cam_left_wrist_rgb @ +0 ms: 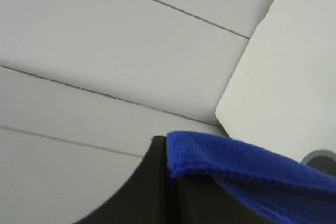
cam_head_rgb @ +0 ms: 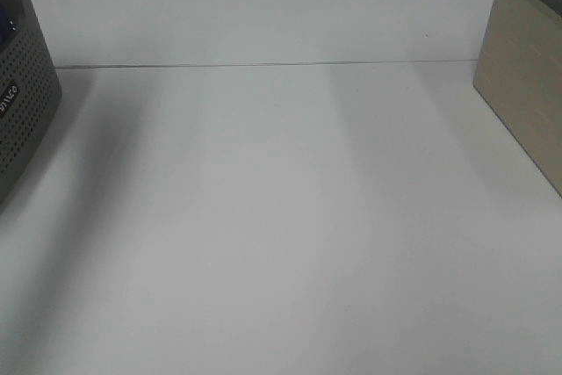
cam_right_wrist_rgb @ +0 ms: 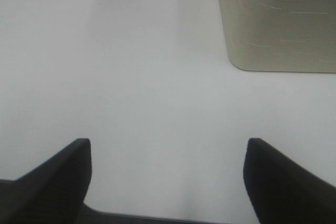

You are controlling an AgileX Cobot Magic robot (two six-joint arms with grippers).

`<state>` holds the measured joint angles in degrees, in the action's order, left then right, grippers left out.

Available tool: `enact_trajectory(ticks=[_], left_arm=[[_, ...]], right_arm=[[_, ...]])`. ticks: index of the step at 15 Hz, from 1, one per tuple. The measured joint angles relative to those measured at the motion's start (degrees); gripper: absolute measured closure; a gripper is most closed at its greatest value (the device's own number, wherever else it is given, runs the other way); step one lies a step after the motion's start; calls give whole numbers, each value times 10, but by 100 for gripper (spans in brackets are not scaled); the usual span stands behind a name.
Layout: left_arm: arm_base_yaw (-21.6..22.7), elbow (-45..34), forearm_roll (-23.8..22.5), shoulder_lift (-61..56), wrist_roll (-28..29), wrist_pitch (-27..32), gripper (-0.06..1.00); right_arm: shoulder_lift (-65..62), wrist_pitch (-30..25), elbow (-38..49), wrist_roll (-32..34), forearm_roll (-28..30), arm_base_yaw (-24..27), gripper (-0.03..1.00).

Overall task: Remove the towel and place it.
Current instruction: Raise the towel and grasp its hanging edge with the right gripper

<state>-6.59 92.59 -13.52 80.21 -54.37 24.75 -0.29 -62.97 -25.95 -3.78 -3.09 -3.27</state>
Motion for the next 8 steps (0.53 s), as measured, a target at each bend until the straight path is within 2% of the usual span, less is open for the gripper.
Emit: enact_trajectory(ticks=[1, 3, 5, 8], left_arm=[[-9, 0, 0, 0, 0, -1, 94], [-65, 0, 0, 0, 0, 1, 94], [-96, 0, -1, 0, 0, 18, 94], [-120, 0, 0, 0, 0, 41, 94]], right_arm=[[0, 0, 0, 0, 0, 0, 22], [0, 0, 0, 1, 7, 0, 22], [0, 0, 0, 1, 16, 0, 22], [15, 1, 0, 1, 5, 0, 24]])
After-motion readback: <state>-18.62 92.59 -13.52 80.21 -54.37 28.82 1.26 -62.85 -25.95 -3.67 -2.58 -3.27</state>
